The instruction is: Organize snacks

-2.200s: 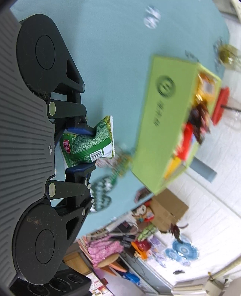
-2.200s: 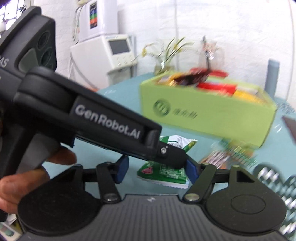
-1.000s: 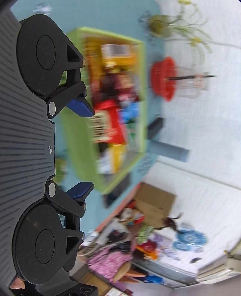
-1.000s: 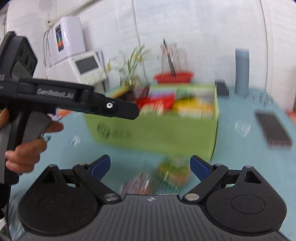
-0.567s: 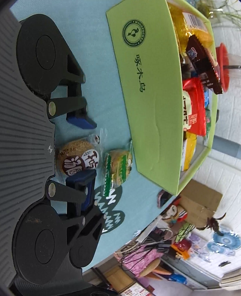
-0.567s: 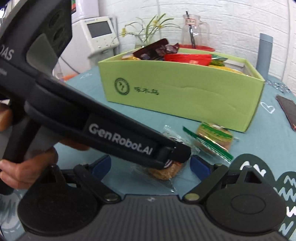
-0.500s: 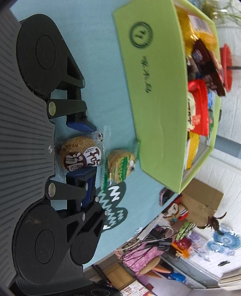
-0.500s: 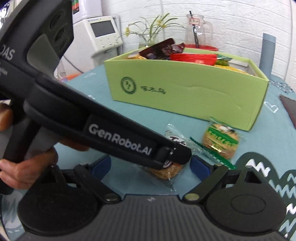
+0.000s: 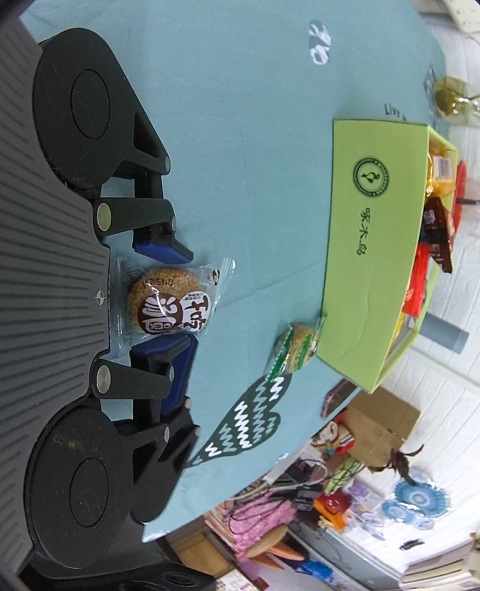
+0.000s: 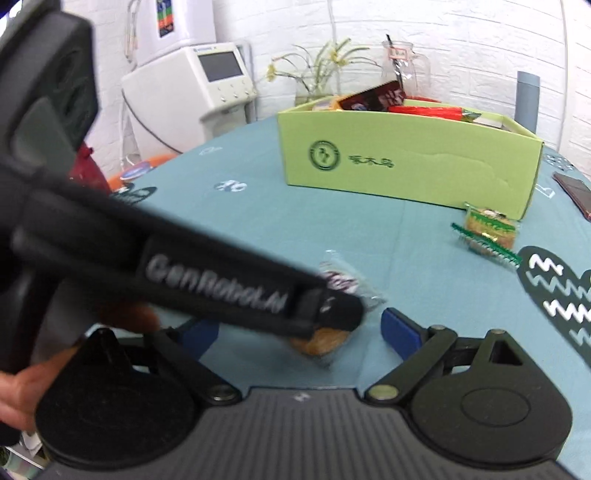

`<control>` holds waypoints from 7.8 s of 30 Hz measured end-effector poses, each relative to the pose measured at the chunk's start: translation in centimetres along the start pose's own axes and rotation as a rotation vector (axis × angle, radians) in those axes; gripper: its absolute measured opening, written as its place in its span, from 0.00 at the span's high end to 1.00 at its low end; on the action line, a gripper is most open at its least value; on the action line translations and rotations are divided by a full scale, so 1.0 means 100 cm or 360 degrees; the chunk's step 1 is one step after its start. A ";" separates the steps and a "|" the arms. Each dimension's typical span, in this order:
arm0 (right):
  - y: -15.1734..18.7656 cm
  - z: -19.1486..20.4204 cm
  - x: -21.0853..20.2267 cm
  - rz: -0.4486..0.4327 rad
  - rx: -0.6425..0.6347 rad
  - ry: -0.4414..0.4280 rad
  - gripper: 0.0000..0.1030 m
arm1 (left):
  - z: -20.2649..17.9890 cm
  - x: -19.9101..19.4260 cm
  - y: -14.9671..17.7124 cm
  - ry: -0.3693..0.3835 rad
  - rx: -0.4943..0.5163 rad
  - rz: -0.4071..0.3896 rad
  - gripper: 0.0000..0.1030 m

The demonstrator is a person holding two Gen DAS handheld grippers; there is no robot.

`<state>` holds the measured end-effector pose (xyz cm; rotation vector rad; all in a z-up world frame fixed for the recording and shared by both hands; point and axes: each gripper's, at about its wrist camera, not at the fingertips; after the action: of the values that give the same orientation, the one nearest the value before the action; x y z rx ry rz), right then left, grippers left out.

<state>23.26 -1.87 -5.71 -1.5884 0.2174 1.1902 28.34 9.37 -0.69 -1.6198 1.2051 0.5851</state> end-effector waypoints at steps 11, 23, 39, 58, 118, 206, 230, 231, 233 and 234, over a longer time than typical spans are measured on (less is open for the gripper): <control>-0.005 0.009 0.006 0.0026 -0.0068 0.0084 0.10 | -0.005 0.001 0.003 -0.0046 0.0081 -0.0030 0.53; -0.001 0.003 -0.012 -0.0034 0.0018 0.0004 0.10 | -0.004 -0.016 -0.006 -0.0011 0.0100 -0.0080 0.53; -0.008 -0.006 -0.014 -0.0044 -0.0043 -0.0082 0.29 | 0.002 -0.005 -0.006 0.0080 -0.0003 -0.0022 0.90; -0.198 -0.154 0.042 -0.0153 -0.0061 0.0122 0.28 | -0.033 0.050 -0.270 -0.0074 0.0162 -0.0136 0.88; 0.022 0.008 -0.019 -0.0022 0.0018 0.0059 0.09 | -0.025 0.008 0.013 0.0019 -0.0009 -0.0034 0.61; -0.169 -0.063 -0.004 -0.0344 -0.0266 0.0250 0.16 | -0.054 -0.023 -0.198 -0.0183 0.0138 -0.0428 0.79; -0.093 -0.080 -0.008 -0.0330 0.0057 0.0311 0.09 | -0.048 -0.059 -0.124 -0.0273 0.0171 -0.0703 0.15; -0.079 -0.075 -0.010 -0.0310 0.0097 0.0334 0.09 | -0.050 -0.060 -0.108 -0.0309 0.0153 -0.0695 0.15; -0.053 -0.065 -0.015 -0.0266 0.0170 0.0380 0.09 | -0.049 -0.057 -0.080 -0.0358 0.0107 -0.0657 0.13; -0.046 -0.063 -0.023 -0.0244 0.0212 0.0400 0.09 | -0.049 -0.055 -0.066 -0.0369 0.0089 -0.0627 0.13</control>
<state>28.81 -6.15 -1.62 -1.6047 0.3246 0.8408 31.38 7.33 8.48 -1.6340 0.7021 0.4651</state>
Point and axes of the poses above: each gripper's, at about its wrist camera, not at the fingertips, and x roughly the way its jaws point, z to its left, y to its underside, and after that the axes turned 15 degrees about z, right-handed
